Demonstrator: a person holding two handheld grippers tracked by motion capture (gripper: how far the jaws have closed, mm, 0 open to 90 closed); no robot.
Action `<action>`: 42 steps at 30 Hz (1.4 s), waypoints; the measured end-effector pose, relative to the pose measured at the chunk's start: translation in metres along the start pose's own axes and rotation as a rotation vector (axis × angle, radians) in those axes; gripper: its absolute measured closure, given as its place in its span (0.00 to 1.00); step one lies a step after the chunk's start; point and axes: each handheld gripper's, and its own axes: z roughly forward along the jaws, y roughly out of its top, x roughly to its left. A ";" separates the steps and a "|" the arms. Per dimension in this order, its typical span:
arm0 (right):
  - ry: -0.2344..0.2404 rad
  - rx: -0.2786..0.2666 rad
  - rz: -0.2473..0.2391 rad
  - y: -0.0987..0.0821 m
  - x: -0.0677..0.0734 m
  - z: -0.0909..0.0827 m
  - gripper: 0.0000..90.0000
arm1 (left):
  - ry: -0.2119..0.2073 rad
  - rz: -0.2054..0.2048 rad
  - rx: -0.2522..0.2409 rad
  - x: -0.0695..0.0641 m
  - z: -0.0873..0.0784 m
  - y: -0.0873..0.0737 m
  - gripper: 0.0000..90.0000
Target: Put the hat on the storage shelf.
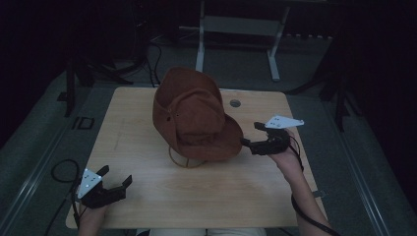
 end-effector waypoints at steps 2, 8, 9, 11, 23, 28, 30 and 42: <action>-0.008 -0.001 0.007 -0.011 -0.002 -0.004 0.18 | 0.003 0.003 -0.003 0.000 0.000 0.000 0.06; -0.038 0.015 0.054 -0.038 -0.008 -0.010 0.18 | 0.004 0.005 0.001 0.000 0.000 0.000 0.06; -0.040 0.018 0.061 -0.042 -0.009 -0.011 0.18 | 0.002 0.003 0.001 0.000 0.001 0.000 0.06; -0.047 0.032 0.074 -0.053 -0.011 -0.010 0.18 | 0.000 0.003 0.002 -0.001 0.001 -0.001 0.06; 0.000 0.056 0.128 -0.116 -0.010 -0.019 0.18 | 0.006 -0.009 0.000 0.000 0.000 -0.001 0.06; -0.033 0.058 0.142 -0.134 -0.008 -0.027 0.17 | 0.007 -0.007 0.001 0.000 0.000 -0.001 0.06; -0.043 0.047 0.142 -0.137 -0.007 -0.029 0.17 | 0.007 -0.007 0.001 0.000 0.000 -0.001 0.06; -0.275 0.078 0.187 -0.168 -0.010 -0.055 0.17 | 0.012 -0.012 0.005 0.001 0.000 -0.001 0.06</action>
